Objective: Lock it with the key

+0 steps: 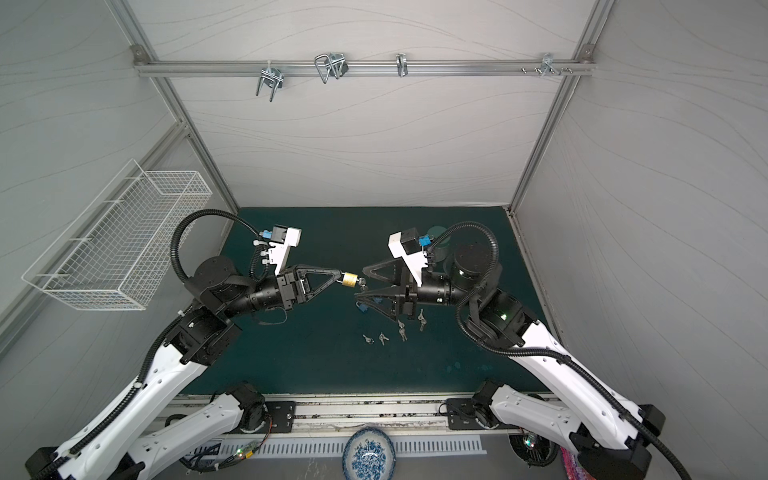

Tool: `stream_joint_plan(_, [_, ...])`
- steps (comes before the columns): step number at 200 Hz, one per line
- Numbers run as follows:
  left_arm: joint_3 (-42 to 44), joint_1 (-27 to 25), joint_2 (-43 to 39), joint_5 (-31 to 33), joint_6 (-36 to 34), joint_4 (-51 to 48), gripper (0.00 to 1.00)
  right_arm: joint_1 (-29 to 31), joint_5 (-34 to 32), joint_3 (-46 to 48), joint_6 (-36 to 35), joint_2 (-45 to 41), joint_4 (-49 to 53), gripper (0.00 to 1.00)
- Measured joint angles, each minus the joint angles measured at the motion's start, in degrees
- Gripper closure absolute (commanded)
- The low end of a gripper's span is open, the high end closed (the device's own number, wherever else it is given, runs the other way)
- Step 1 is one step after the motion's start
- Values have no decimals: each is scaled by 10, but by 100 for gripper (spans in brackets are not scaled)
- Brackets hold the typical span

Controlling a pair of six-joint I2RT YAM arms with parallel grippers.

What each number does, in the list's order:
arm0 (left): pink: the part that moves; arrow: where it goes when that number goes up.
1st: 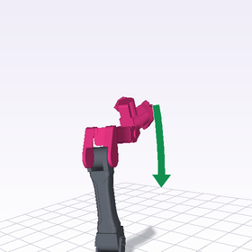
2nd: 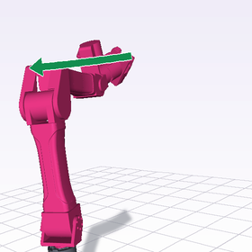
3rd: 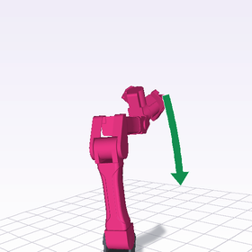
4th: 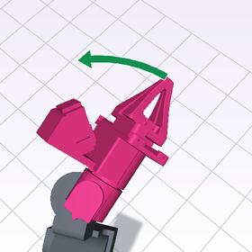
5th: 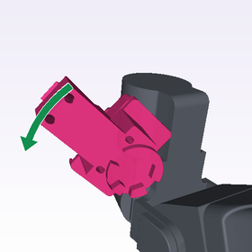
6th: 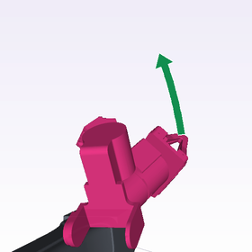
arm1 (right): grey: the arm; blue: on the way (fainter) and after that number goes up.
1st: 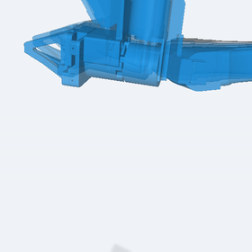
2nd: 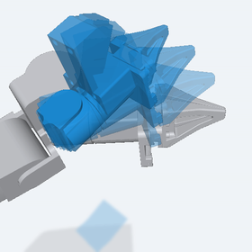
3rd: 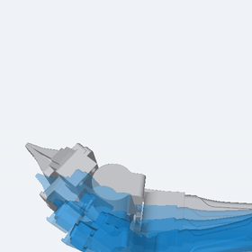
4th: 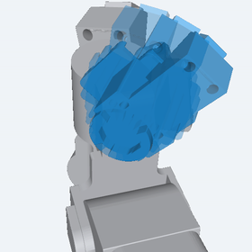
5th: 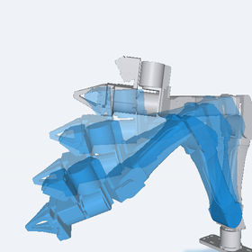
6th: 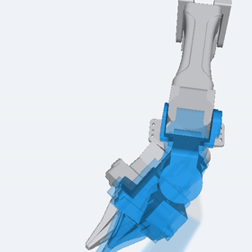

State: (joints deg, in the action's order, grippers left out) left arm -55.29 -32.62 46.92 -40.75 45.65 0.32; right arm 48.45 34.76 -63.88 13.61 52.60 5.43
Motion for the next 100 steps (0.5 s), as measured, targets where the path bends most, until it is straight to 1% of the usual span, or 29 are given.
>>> stream_joint_plan(24, [0,0,0,1,12,4,100,0,-25,18,-26,-13,6,28])
stream_joint_plan(53, [0,0,-1,1,26,12,100,0,-37,30,-47,-3,7,32])
stream_joint_plan(77, [0,0,-3,1,32,18,100,0,-40,34,-54,10,6,39])
stream_joint_plan(100, [0,0,-3,0,37,19,100,0,-39,38,-58,19,3,49])
